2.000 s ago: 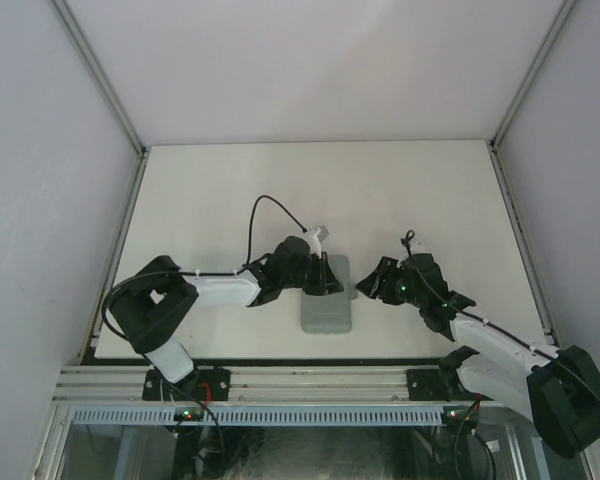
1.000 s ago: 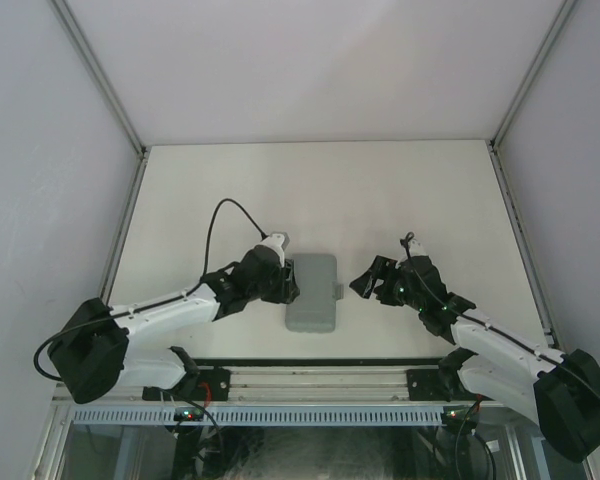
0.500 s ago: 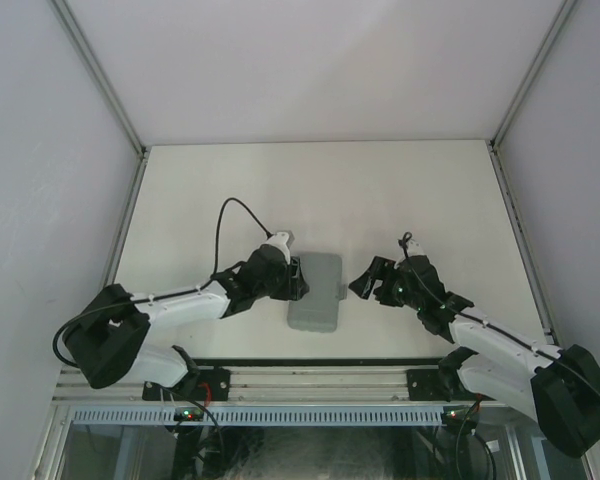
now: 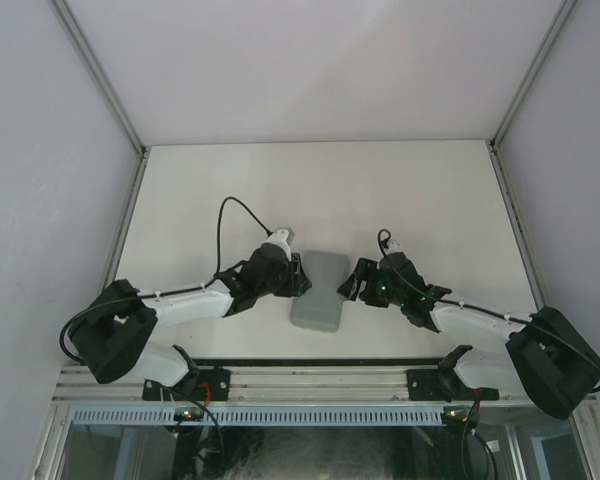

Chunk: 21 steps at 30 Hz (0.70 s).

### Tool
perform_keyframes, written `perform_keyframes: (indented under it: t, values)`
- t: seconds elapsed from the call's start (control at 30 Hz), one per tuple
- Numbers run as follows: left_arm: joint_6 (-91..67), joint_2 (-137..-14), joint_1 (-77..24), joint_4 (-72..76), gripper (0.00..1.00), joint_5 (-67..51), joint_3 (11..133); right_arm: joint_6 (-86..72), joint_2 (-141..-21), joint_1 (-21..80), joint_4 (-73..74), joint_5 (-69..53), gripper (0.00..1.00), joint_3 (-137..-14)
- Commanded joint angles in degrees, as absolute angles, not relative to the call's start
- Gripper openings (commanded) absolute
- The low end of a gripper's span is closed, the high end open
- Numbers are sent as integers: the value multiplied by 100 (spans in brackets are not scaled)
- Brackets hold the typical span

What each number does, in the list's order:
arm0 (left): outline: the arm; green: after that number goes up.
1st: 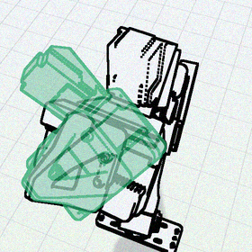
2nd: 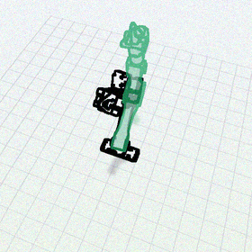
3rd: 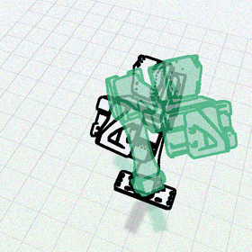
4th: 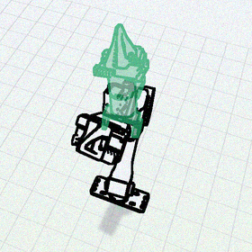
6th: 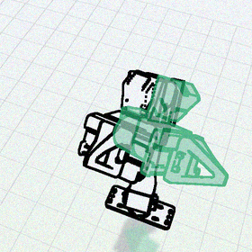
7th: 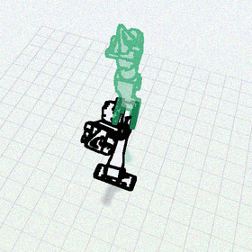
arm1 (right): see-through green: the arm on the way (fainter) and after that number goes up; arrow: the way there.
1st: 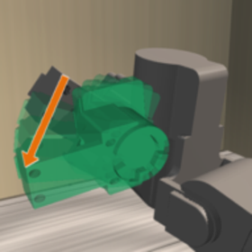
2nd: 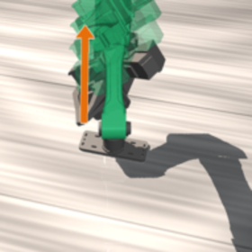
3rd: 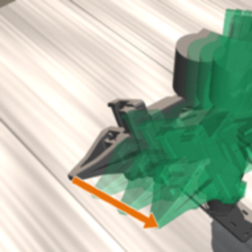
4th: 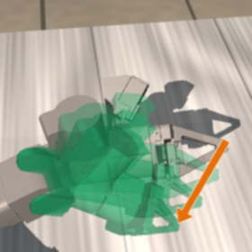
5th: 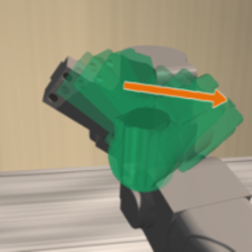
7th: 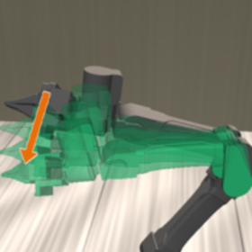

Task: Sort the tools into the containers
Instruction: Close the storage box at the center of the board.

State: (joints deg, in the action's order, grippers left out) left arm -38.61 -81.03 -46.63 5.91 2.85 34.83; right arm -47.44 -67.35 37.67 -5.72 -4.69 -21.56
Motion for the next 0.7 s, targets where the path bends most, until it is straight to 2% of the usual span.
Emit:
perform_keyframes:
  t: [0.0,0.5,0.67]
  values:
    - [-3786,-8436,-4692,-196,42,300,3261,-5031,-7019,3919,-1047,-363,67,-2480]
    - [-3809,-8509,-4771,-299,41,350,3313,-4916,-7381,4201,-423,-32,42,-2995]
    - [-3816,-8495,-4777,-436,40,395,3386,-4922,-7430,4375,-131,229,39,-3127]
